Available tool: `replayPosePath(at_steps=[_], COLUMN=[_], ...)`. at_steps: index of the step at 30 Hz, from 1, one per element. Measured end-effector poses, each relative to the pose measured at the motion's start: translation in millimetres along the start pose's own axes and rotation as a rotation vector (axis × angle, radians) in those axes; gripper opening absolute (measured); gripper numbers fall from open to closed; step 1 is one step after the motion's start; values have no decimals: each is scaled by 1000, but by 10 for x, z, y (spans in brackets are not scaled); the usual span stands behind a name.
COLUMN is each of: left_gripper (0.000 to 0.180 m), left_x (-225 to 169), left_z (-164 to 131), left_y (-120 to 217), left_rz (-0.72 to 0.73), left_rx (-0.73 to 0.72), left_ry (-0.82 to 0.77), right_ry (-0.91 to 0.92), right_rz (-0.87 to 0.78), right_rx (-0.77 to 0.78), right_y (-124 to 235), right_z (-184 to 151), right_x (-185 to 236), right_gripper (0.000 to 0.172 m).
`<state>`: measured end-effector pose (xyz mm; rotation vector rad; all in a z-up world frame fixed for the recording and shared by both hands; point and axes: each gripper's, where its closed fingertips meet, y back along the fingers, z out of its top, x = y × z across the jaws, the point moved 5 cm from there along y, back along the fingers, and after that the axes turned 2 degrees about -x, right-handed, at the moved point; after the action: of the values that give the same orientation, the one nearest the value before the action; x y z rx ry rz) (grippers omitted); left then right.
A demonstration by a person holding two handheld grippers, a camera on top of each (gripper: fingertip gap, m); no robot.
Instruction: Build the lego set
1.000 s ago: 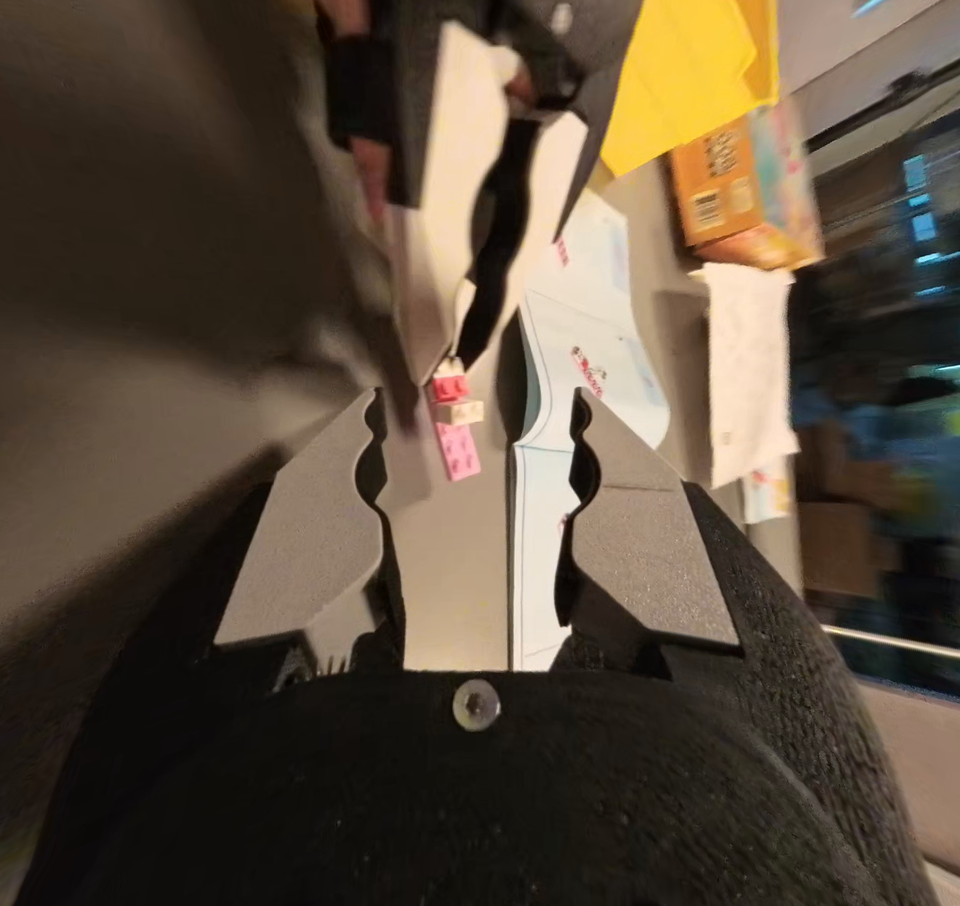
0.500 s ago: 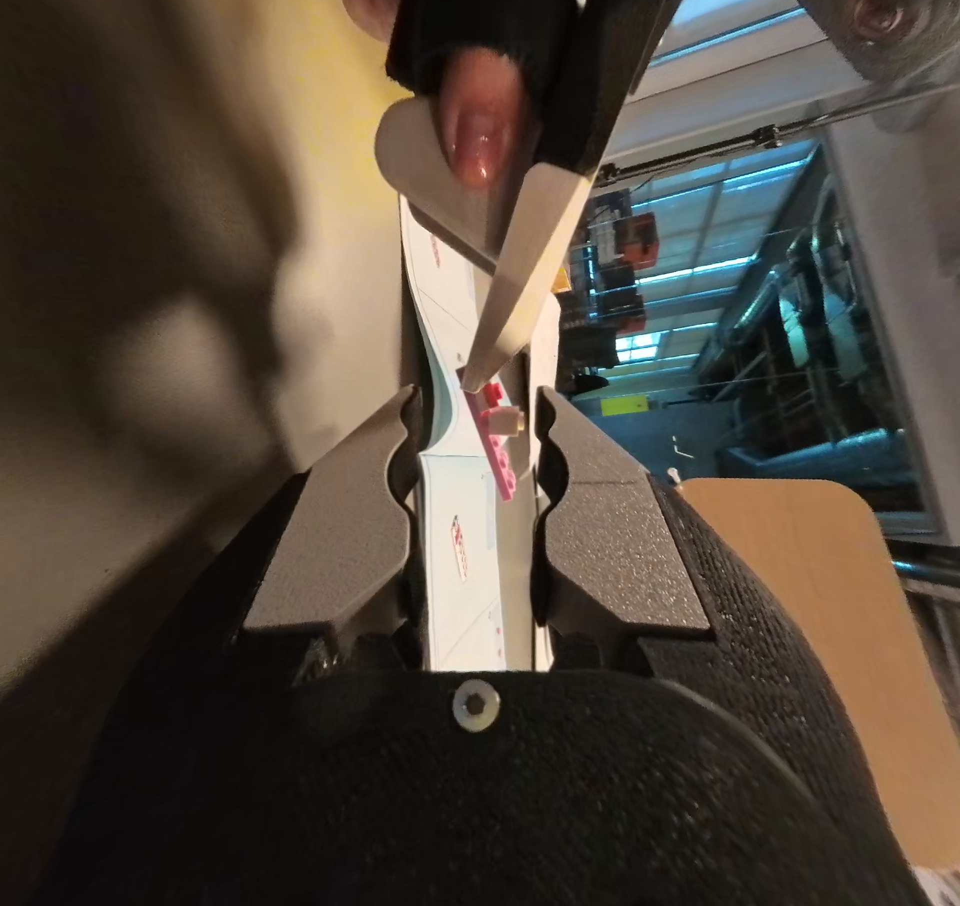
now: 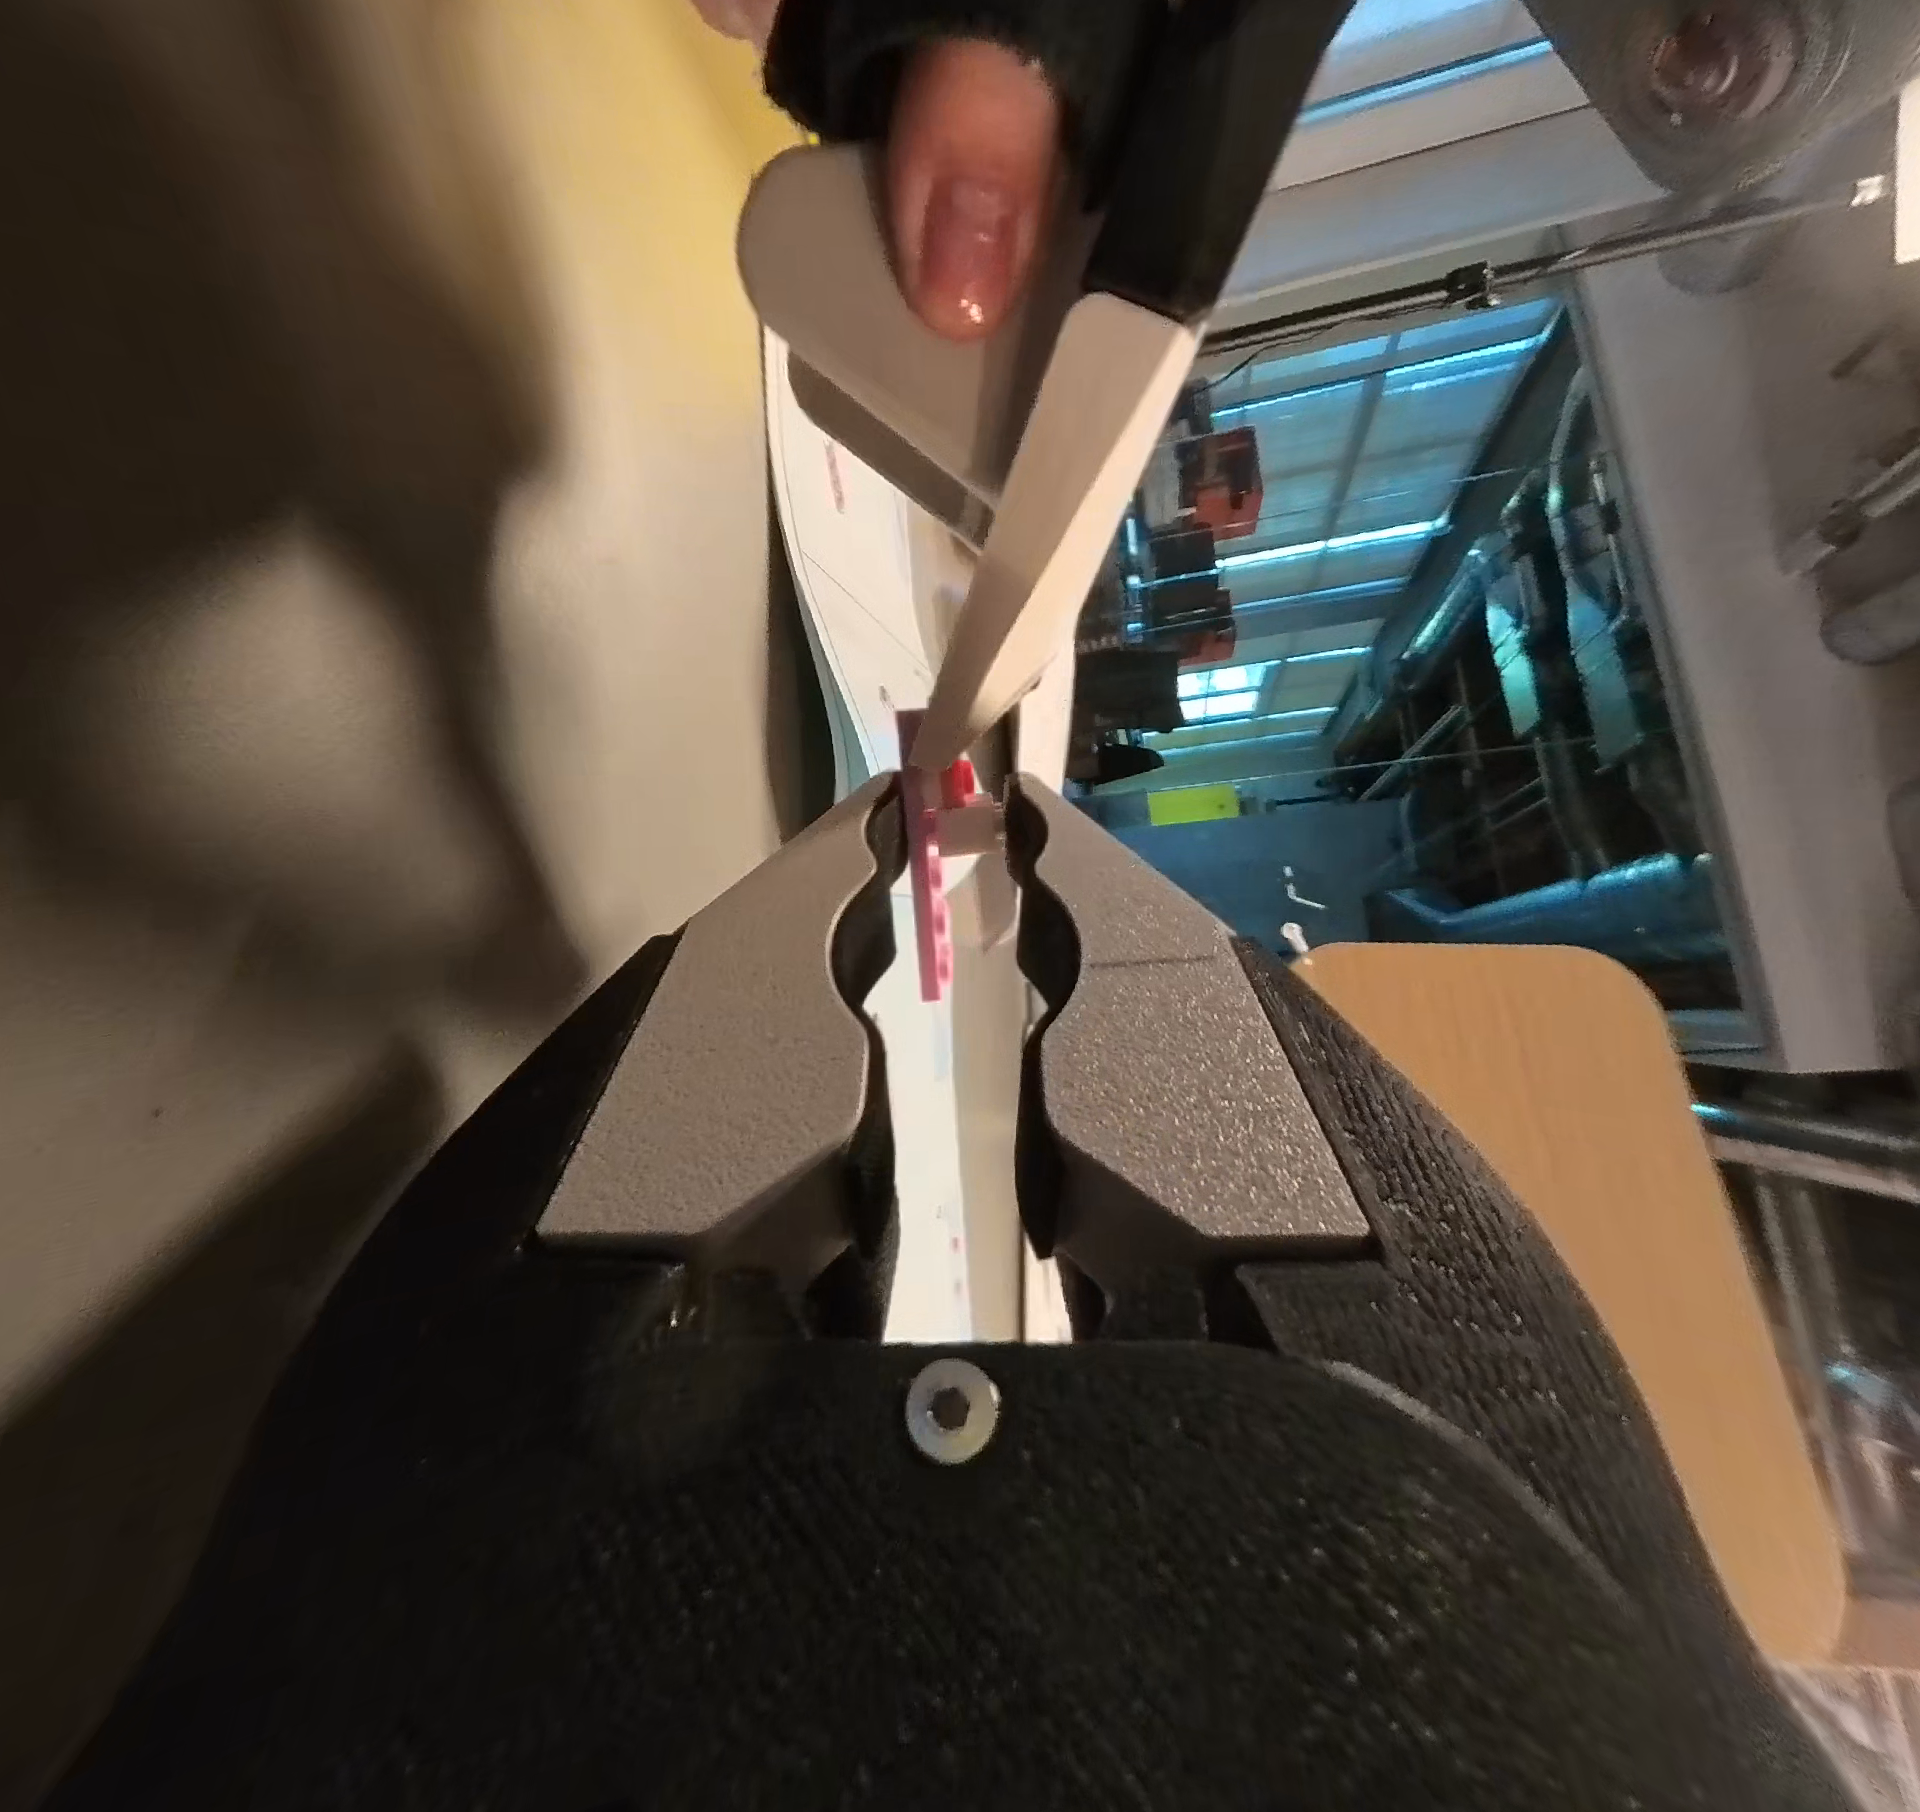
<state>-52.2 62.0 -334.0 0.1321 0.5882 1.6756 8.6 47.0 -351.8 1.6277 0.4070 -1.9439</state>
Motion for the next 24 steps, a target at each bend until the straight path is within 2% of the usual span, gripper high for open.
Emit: replayPosePath(at_steps=[14, 20, 24], left_gripper=[15, 17, 16], left_x=[-2, -19, -10], left_z=[3, -7, -14], left_y=[-7, -33, -43], left_rz=[-44, -51, -58], left_rx=[-30, -34, -36], left_ry=[53, 73, 95], right_ry=[21, -58, -187], right_rz=[-1, 26, 63], right_rx=[18, 2, -21], right_y=[25, 30, 22], right_z=[-1, -2, -18], right_x=[-1, -16, -4], right_gripper=[13, 14, 14])
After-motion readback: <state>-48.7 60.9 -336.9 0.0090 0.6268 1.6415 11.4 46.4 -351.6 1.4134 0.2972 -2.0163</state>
